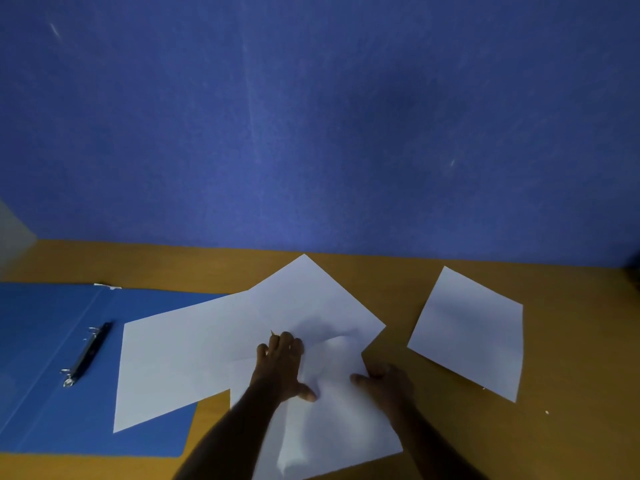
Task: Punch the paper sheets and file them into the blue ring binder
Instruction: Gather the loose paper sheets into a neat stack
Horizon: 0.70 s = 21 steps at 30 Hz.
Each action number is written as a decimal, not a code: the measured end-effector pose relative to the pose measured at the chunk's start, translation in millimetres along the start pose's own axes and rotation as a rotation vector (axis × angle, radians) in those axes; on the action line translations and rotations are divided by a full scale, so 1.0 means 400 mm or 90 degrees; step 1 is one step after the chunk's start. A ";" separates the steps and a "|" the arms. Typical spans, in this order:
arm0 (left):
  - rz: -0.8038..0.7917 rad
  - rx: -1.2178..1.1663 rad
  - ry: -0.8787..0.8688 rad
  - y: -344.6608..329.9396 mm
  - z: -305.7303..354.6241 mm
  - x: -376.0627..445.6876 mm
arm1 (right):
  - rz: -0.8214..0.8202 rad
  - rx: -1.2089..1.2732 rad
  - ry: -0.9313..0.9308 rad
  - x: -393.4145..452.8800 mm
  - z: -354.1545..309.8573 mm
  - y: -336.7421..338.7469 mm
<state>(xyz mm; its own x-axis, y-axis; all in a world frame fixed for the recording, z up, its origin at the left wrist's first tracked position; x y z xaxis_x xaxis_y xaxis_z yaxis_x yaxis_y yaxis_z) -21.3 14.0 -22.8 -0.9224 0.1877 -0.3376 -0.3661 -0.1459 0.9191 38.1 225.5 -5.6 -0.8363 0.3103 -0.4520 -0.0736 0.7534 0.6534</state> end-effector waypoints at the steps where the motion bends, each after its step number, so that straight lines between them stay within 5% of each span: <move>1: 0.000 -0.008 -0.002 -0.001 -0.001 0.001 | -0.011 0.011 0.007 0.000 -0.001 0.002; 7: -0.014 -0.002 -0.009 0.008 0.013 -0.005 | -0.045 0.228 0.031 -0.004 -0.013 0.027; 13: -0.006 -0.022 -0.047 0.014 0.020 -0.002 | -0.109 0.028 0.220 -0.011 -0.038 0.046; 17: 0.038 -0.175 -0.044 0.037 0.015 0.006 | -0.093 -0.056 0.343 -0.010 -0.095 0.086; 21: 0.052 -0.442 -0.014 0.081 -0.011 0.003 | -0.061 -0.041 0.338 0.016 -0.111 0.151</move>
<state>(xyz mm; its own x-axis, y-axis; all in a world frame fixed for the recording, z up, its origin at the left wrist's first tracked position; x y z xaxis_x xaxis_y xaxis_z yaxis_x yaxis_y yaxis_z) -34.7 5.3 5.6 -0.9502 0.1684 -0.2624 -0.2968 -0.7460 0.5962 4.1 247.3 57.9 -0.9825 -0.1057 -0.1531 -0.1817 0.7215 0.6681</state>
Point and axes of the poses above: each hand's wrist, its own x-axis towards the middle knuckle, its own y-axis out of the back of the hand, z = x × y, the point moved 1 cm from there along x, towards the middle knuckle, and after that the axes turned 7 degrees about y, right-handed, at the moved point
